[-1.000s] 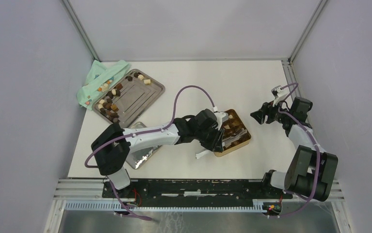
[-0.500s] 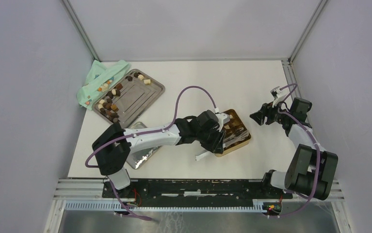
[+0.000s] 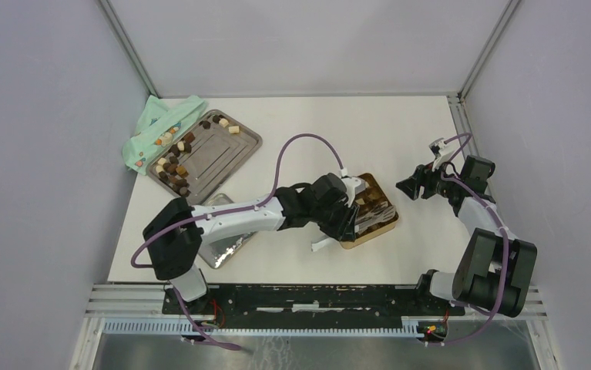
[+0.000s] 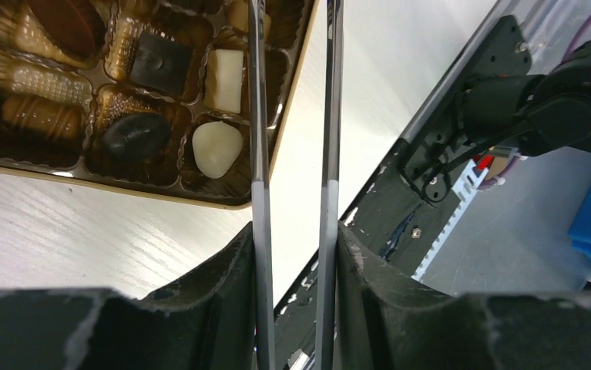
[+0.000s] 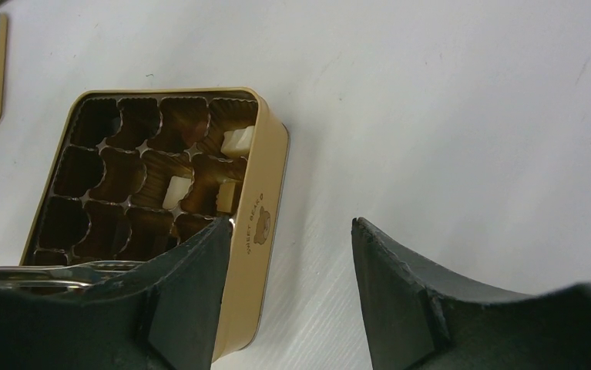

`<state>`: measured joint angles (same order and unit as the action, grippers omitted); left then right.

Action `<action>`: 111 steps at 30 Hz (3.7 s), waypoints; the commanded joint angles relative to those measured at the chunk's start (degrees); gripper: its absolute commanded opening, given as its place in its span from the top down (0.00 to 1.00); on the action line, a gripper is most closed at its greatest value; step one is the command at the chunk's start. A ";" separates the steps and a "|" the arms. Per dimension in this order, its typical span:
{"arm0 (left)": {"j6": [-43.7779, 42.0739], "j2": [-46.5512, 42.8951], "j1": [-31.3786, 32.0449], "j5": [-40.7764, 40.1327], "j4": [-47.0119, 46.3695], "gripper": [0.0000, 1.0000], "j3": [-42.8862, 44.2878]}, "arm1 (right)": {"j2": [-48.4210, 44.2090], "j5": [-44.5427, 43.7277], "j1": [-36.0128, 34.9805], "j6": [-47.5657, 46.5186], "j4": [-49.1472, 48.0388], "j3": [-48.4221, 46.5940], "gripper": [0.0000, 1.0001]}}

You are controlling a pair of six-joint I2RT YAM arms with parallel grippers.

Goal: Pack the chocolate
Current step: Place the fake chocolate in the packing box, then place the clamp at the center of the board, then pick up the box lid from the center of the board.

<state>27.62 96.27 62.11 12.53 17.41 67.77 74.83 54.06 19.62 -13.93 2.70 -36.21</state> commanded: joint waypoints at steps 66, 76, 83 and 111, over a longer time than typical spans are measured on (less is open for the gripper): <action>8.93 -50.99 -28.00 -21.38 14.39 0.02 -28.33 | -21.02 20.81 0.97 -17.65 -8.16 6.32 0.02; 4.83 -46.77 -27.95 -25.55 25.29 0.08 -19.67 | -14.54 23.39 -2.81 -55.20 27.99 3.51 0.05; -8.46 -40.92 -27.92 -31.97 34.24 0.12 -5.83 | -16.11 16.75 -2.83 -43.52 18.54 5.09 0.13; -17.99 -0.87 -27.12 -16.03 29.67 0.56 -9.40 | -16.90 13.66 -3.01 -36.71 13.59 5.81 0.15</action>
<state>12.97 93.30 34.54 -5.10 49.04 58.85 57.80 67.85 16.86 -51.42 17.21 -30.09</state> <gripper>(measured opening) 0.457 0.852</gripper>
